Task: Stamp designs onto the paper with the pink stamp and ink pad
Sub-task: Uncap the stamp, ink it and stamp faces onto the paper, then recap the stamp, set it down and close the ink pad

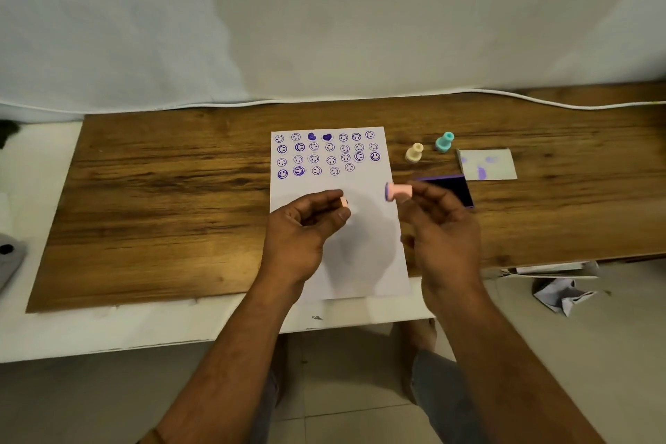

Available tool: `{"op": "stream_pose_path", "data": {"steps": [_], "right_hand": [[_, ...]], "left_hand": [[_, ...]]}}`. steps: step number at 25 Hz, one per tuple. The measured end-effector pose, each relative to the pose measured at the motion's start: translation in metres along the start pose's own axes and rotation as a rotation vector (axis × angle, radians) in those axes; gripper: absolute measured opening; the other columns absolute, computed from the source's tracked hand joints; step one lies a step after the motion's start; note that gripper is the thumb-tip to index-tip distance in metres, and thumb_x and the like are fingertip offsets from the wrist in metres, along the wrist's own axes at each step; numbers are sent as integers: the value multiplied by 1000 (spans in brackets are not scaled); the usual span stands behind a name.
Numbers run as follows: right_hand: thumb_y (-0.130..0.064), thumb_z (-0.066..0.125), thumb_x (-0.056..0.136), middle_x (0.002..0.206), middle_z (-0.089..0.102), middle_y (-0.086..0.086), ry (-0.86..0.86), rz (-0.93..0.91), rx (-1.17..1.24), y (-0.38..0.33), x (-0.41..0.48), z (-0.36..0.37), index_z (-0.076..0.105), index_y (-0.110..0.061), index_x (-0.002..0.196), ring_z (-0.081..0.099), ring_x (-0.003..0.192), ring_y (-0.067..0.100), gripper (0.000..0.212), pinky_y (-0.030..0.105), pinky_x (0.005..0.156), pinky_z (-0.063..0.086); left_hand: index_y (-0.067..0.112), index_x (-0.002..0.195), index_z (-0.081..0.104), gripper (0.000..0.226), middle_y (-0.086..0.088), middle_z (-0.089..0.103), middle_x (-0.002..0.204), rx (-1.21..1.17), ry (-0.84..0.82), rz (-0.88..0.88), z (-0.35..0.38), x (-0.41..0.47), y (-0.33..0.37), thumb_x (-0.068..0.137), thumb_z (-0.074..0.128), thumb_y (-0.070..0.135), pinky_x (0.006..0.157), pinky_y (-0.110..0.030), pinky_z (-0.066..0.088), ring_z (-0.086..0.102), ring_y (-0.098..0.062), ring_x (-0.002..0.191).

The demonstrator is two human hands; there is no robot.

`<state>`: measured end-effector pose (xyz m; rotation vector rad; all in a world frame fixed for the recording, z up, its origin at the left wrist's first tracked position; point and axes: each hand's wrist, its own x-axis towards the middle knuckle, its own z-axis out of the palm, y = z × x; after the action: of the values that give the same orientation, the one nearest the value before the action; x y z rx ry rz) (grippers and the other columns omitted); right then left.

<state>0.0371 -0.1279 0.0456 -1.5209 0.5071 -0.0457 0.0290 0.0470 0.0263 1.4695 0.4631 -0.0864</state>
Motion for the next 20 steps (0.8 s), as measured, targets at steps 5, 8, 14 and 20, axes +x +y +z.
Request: {"op": "stream_pose_path", "data": {"steps": [5,8,14,20], "right_hand": [[-26,81,88,102,78,-23,-178,-28,-109,5,0,5,75,-40,105,73,95,2,23,18,58,57],[-20,81,90,100,77,-29,-258,-80,-147,7,4,5,74,-42,105,72,95,-1,28,19,61,59],[-17,80,90,100,75,-32,-321,-123,-155,10,11,8,73,-47,103,72,95,-1,33,15,61,57],[-22,81,88,100,76,-32,-360,-150,-161,10,13,6,72,-49,102,73,94,0,31,14,61,56]], "left_hand": [[17,113,79,34,3,79,113,-43,-25,-19,0,-2,0,81,83,8,97,-44,59,74,-17,106],[16,115,78,35,2,77,118,-49,-2,-30,-2,2,-1,81,83,10,98,-48,58,72,-19,109],[10,114,78,35,-3,78,116,-87,-58,-39,3,3,-3,80,82,8,97,-51,58,73,-25,110],[17,105,81,37,1,80,111,-136,-43,-64,6,2,-4,68,82,21,94,-48,60,74,-27,106]]}}
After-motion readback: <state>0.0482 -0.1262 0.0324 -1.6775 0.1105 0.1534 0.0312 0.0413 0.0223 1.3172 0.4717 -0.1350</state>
